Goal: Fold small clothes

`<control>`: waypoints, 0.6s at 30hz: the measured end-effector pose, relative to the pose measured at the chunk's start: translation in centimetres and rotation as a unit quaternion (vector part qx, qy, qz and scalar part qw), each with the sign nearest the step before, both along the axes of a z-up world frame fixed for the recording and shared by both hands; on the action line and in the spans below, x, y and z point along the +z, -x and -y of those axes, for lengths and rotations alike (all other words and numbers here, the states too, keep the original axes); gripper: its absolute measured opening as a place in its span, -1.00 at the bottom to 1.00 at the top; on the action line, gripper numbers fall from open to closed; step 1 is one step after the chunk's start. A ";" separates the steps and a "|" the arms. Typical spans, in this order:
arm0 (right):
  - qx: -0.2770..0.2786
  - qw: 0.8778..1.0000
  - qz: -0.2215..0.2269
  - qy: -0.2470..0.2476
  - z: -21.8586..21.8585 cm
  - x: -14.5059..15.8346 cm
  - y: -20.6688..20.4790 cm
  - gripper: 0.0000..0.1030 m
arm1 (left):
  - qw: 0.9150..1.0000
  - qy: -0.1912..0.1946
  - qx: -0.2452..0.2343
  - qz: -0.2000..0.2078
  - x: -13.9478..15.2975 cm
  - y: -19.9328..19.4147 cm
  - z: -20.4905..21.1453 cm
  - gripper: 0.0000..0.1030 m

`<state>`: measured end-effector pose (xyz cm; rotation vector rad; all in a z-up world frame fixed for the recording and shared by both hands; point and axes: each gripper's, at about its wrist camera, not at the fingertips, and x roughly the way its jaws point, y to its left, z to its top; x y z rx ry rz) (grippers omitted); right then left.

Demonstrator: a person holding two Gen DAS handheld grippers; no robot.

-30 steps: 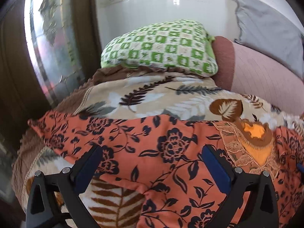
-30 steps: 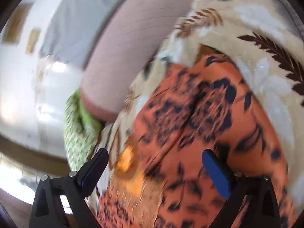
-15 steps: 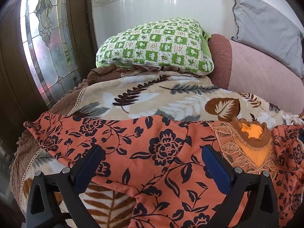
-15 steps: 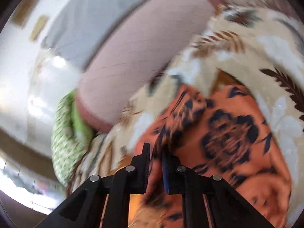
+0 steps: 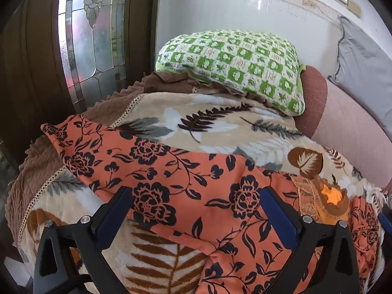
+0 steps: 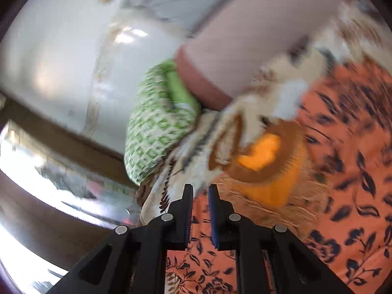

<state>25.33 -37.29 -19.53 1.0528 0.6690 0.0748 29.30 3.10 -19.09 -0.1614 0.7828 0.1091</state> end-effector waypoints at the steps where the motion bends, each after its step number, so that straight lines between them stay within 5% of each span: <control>1: -0.026 1.000 -0.013 -0.008 1.7 -1.2 1.0 -0.59 | 1.000 -0.009 -0.009 -0.002 -0.2 0.0 0.6 1.00; 3: -0.074 0.997 -0.023 -0.007 5.0 -3.1 2.8 0.05 | 0.999 -0.029 -0.027 -0.007 -0.6 -0.1 2.1 1.00; 4: -0.100 0.994 -0.032 -0.008 6.8 -4.2 3.8 0.74 | 0.998 -0.041 -0.042 -0.011 -0.9 -0.1 3.2 1.00; 5: -0.129 0.991 -0.039 -0.013 8.3 -5.1 4.5 0.83 | 0.997 -0.050 -0.054 -0.015 -1.3 -0.1 4.1 1.00; 9: -0.176 0.984 -0.016 -0.029 12.9 -7.3 5.2 0.78 | 0.989 -0.084 -0.115 -0.036 -3.0 0.2 8.7 1.00; 12: -0.178 0.982 -0.046 -0.034 15.1 -8.8 3.2 0.51 | 0.984 -0.107 -0.139 -0.043 -3.9 0.3 11.1 1.00; 18: -0.158 0.984 -0.068 -0.042 16.1 -10.8 -1.5 -0.54 | 0.979 -0.119 -0.158 -0.053 -4.8 0.2 13.5 1.00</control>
